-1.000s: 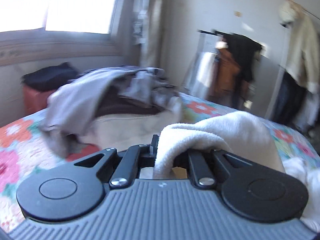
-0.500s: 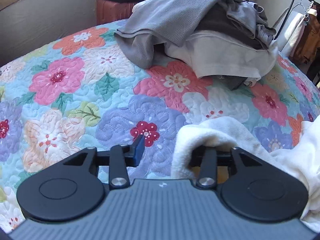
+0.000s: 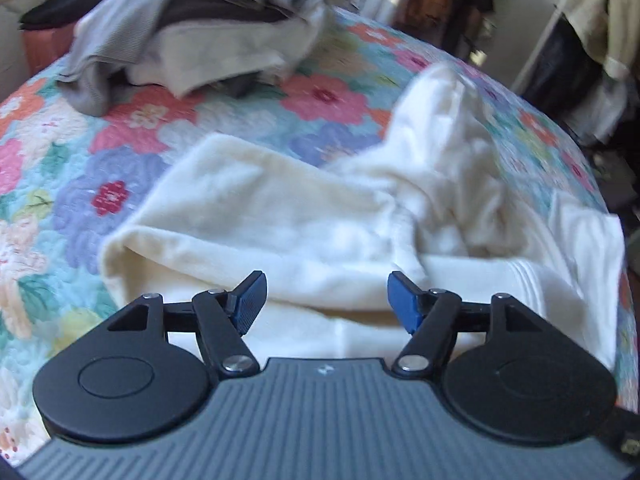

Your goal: Fold clothes

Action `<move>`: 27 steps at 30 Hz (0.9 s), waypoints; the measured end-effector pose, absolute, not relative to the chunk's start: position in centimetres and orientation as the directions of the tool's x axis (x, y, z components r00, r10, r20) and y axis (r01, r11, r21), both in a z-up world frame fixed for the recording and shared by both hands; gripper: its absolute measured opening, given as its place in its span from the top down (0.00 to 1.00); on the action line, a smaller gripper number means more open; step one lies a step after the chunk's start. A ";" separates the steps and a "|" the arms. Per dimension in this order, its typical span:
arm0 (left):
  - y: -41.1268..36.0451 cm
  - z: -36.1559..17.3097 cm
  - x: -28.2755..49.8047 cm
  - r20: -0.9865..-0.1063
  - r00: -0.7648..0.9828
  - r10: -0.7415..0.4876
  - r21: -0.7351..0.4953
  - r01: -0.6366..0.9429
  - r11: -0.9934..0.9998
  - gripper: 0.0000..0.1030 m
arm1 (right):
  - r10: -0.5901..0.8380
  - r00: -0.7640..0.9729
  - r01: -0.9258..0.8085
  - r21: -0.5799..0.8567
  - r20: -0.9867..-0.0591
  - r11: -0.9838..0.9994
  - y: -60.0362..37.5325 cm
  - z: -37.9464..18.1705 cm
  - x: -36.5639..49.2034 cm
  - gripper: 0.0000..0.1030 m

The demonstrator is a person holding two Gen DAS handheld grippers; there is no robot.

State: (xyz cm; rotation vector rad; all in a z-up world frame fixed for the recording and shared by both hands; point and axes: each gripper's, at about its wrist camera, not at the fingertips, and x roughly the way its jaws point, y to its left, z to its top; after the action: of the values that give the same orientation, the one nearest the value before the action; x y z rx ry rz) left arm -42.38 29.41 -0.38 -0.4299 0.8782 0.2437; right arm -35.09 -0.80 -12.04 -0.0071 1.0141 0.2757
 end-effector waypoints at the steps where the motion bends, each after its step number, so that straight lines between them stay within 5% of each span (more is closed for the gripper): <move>1: 28.2 -0.8 -41.9 -0.795 0.606 0.001 -0.266 -0.351 0.898 0.36 | 0.212 0.497 -0.246 0.098 -0.842 0.964 -0.5 -12.2 -35.0 0.88; 8: 23.7 -0.5 -41.6 -0.811 0.585 0.021 -0.166 -0.265 0.950 0.35 | 0.433 0.412 -0.310 0.324 -0.802 0.894 -3.4 -4.9 -39.0 0.91; 11: 24.7 0.6 -41.4 -0.798 0.600 0.056 -0.142 -0.278 0.950 0.34 | 0.448 0.362 -0.370 0.315 -0.817 0.874 -3.8 -2.6 -41.8 0.91; 18: 25.1 0.6 -38.0 -0.787 0.595 0.165 -0.021 -0.293 0.956 0.32 | 0.355 0.140 -0.399 0.275 -0.924 0.875 -2.3 -8.5 -42.4 0.89; 22: 25.4 1.2 -35.3 -0.767 0.619 0.169 0.002 -0.261 0.965 0.32 | 0.375 0.153 -0.415 0.285 -0.914 0.864 -2.1 -4.8 -40.5 0.81; 24: 25.3 1.5 -33.9 -0.760 0.630 0.158 0.005 -0.237 0.971 0.32 | 0.384 0.197 -0.467 0.258 -0.902 0.845 -1.7 -0.5 -39.6 0.61; 27: 25.5 1.9 -31.9 -0.750 0.654 0.101 -0.045 -0.202 0.978 0.28 | 0.362 0.232 -0.542 0.189 -0.903 0.819 -0.7 5.2 -37.9 0.51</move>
State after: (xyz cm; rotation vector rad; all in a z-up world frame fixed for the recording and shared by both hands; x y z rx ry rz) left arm -31.93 25.49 1.93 -0.1281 0.8410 0.1724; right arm -37.94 -0.70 5.20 -0.1773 1.1840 0.6251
